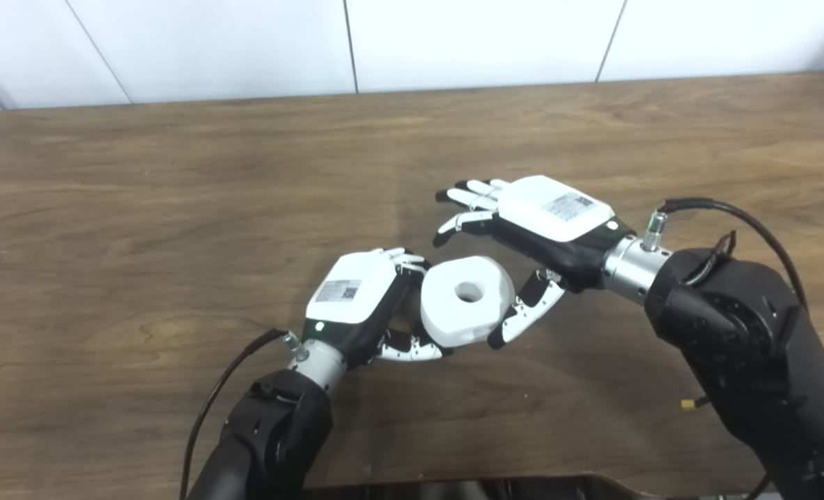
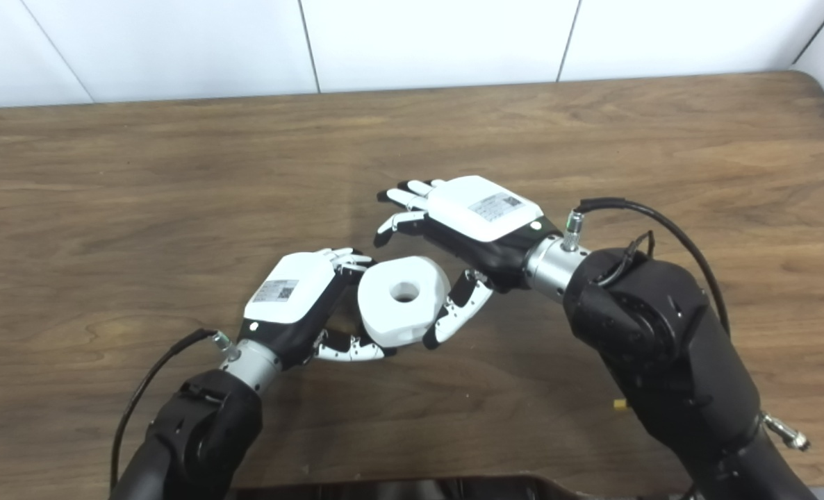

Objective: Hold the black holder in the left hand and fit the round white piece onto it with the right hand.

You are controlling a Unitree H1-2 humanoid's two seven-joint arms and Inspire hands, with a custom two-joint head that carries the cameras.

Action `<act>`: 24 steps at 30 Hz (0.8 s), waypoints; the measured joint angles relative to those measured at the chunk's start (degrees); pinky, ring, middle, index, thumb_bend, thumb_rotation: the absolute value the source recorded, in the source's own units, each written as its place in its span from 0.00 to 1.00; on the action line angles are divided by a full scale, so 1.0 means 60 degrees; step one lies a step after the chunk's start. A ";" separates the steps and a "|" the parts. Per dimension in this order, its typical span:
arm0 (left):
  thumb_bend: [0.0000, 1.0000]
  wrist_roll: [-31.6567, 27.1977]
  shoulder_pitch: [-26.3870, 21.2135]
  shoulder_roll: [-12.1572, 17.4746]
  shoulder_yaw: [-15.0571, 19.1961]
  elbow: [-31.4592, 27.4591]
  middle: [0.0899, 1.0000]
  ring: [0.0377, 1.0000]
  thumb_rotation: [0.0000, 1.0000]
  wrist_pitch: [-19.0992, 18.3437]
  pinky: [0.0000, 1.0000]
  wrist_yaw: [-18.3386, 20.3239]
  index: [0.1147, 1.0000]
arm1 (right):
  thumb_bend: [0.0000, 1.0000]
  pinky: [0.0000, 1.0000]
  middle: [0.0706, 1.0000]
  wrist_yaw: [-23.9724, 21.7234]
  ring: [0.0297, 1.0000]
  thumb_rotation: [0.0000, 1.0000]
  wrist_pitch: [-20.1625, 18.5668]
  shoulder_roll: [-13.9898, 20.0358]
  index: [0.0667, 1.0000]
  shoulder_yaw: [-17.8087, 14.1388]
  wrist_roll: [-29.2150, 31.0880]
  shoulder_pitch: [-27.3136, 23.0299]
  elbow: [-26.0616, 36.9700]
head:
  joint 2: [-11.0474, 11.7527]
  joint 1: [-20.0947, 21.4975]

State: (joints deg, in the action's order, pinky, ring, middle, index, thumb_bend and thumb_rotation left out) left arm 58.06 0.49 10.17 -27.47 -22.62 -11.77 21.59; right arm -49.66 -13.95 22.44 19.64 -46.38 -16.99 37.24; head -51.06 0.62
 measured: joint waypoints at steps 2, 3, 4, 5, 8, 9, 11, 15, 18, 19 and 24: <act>0.51 0.0000 0.0002 0.0000 0.0000 0.0000 0.78 0.87 0.06 0.0000 0.89 0.0000 0.42 | 0.93 0.99 1.00 -0.0002 1.00 0.32 0.0000 -0.0029 0.84 0.0000 -0.0018 0.0000 0.0010 | 0.0000 0.0015; 0.51 -0.0002 0.0004 0.0000 0.0000 0.0000 0.78 0.87 0.06 0.0000 0.89 0.0000 0.42 | 0.94 0.99 1.00 -0.0002 1.00 0.32 0.0001 -0.0041 0.84 0.0000 -0.0029 0.0000 0.0017 | 0.0000 0.0015; 0.51 -0.0007 0.0008 0.0000 0.0000 0.0001 0.78 0.87 0.06 0.0000 0.89 0.0000 0.42 | 0.95 0.99 1.00 -0.0001 1.00 0.33 0.0000 -0.0053 0.85 -0.0002 -0.0053 0.0002 0.0022 | 0.0015 0.0015; 0.51 -0.0009 0.0012 0.0001 0.0000 0.0000 0.78 0.87 0.06 0.0000 0.89 0.0000 0.42 | 0.96 0.99 1.00 0.0000 1.00 0.33 0.0001 -0.0066 0.85 -0.0002 -0.0081 0.0004 0.0024 | 0.0015 0.0015; 0.51 -0.0008 0.0011 0.0006 -0.0001 0.0000 0.77 0.87 0.06 0.0001 0.88 0.0000 0.42 | 0.98 0.98 1.00 0.0007 1.00 0.34 0.0020 -0.0090 0.86 -0.0009 -0.0197 0.0018 0.0027 | 0.0029 0.0015; 0.51 -0.0007 0.0011 0.0008 -0.0001 0.0000 0.77 0.87 0.06 0.0001 0.88 0.0000 0.42 | 0.98 0.99 1.00 0.0007 1.00 0.35 0.0027 -0.0090 0.86 -0.0013 -0.0218 0.0022 0.0029 | 0.0029 0.0015; 0.51 -0.0005 0.0009 0.0010 -0.0001 0.0000 0.77 0.87 0.06 0.0002 0.88 0.0000 0.42 | 0.99 0.99 1.00 0.0006 1.00 0.35 0.0031 -0.0092 0.86 -0.0029 -0.0239 0.0024 0.0032 | 0.0029 0.0015; 0.51 -0.0005 0.0010 0.0012 -0.0001 0.0000 0.78 0.87 0.06 0.0003 0.89 0.0000 0.42 | 1.00 1.00 1.00 -0.0003 1.00 0.37 0.0031 -0.0093 0.87 -0.0085 -0.0228 0.0023 0.0033 | 0.0029 0.0029; 0.51 -0.0006 0.0007 0.0015 0.0001 0.0001 0.77 0.87 0.06 0.0007 0.88 0.0000 0.42 | 1.00 1.00 1.00 -0.0274 1.00 0.39 -0.0063 -0.0087 0.89 -0.0117 -0.0198 -0.0010 0.0078 | 0.0044 0.0059; 0.51 -0.0007 0.0006 0.0016 0.0001 0.0001 0.77 0.87 0.06 0.0009 0.88 0.0000 0.42 | 1.00 1.00 1.00 -0.0413 1.00 0.39 -0.0138 -0.0083 0.90 -0.0123 -0.0182 -0.0029 0.0102 | 0.0044 0.0059; 0.51 -0.0029 0.0001 0.0037 0.0009 0.0004 0.76 0.86 0.06 0.0039 0.88 0.0000 0.42 | 1.00 1.00 1.00 -0.1343 1.00 0.43 -0.0675 0.0083 0.92 -0.0250 0.0057 -0.0281 0.0479 | 0.0073 0.0102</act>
State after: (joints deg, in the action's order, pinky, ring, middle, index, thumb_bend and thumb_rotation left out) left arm 57.89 0.50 10.40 -27.41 -22.60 -11.53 21.59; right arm -57.72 -18.00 22.94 18.14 -46.04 -18.67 40.11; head -50.63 1.23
